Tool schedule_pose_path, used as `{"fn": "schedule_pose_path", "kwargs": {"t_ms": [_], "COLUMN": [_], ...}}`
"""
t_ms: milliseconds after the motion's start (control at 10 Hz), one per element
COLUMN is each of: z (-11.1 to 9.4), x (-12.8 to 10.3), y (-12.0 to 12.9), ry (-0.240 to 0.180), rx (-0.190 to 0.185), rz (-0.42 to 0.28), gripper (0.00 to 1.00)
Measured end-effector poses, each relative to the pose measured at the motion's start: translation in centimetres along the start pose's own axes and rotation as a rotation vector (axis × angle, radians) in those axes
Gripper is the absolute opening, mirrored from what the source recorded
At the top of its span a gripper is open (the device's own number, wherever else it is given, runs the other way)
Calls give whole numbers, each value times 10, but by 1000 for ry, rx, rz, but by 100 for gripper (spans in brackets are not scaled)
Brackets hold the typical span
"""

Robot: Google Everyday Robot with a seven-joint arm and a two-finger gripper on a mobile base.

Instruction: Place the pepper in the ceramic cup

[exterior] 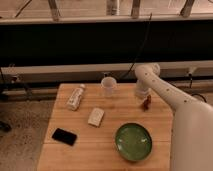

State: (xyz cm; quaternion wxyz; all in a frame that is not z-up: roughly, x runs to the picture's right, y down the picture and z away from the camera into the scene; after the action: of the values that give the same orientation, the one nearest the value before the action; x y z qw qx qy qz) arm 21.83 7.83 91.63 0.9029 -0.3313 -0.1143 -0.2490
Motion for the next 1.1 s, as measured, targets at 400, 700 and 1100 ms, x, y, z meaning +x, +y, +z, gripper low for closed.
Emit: {"fn": "schedule_pose_path", "kwargs": {"t_ms": [400,700,1100], "z": [-22,-30,-35], "x": [5,17,35], "y": [0,4,16], "ry": [-28,-41,-37], "rx": [7,7,25], "rz": [-31,-65,-138], "gripper": [60,80,80]}}
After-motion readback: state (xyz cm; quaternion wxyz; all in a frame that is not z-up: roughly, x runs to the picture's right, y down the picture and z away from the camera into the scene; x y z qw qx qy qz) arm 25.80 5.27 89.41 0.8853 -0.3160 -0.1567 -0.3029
